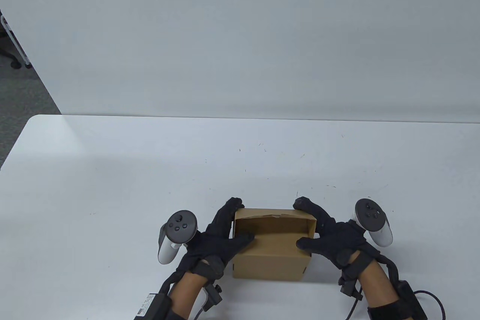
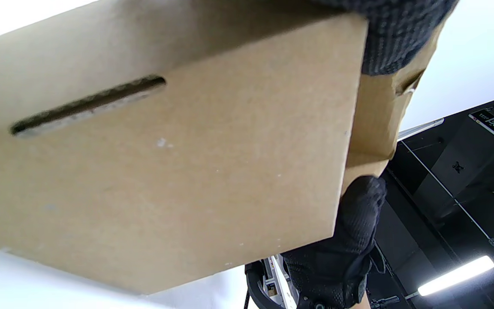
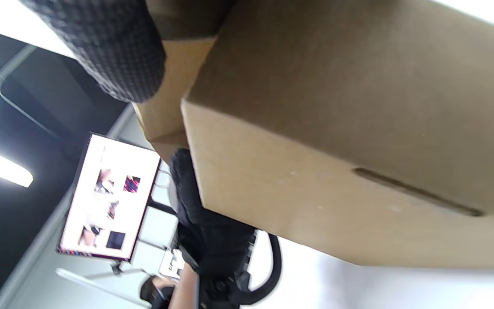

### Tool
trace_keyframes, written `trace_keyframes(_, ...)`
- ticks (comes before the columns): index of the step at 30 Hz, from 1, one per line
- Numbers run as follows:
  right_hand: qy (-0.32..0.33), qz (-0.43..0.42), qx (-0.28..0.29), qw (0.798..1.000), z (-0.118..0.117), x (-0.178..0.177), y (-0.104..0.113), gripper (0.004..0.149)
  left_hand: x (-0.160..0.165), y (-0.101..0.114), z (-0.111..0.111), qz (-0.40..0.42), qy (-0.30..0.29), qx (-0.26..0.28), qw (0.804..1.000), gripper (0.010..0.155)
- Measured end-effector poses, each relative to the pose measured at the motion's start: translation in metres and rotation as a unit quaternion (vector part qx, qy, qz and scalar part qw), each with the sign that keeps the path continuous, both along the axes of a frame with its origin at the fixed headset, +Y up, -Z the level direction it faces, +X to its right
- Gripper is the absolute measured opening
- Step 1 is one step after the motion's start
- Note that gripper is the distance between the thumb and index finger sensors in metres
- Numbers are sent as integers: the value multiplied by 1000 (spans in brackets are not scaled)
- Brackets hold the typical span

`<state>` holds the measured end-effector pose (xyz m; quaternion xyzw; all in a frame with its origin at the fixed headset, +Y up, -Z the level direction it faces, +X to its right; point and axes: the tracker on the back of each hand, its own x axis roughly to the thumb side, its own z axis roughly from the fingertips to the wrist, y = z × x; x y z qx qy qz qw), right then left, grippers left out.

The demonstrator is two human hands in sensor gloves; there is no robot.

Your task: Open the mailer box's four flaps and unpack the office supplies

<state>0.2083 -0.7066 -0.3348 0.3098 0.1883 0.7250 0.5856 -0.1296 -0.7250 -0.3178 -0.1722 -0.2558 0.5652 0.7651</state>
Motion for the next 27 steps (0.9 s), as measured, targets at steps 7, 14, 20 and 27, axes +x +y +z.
trace_keyframes(7,-61,-49,-28,997,3,-5,-1,99,2,-20,2,51,-27,-129,990,101)
trace_keyframes(14,49,11,-65,997,-2,3,-14,107,2,-22,4,58,-17,-140,988,92)
trace_keyframes(20,37,60,-122,990,-1,5,-21,107,0,-21,9,47,0,-185,982,88)
trace_keyframes(27,-52,50,-125,990,0,-3,-22,87,-2,-20,10,45,21,-214,975,86)
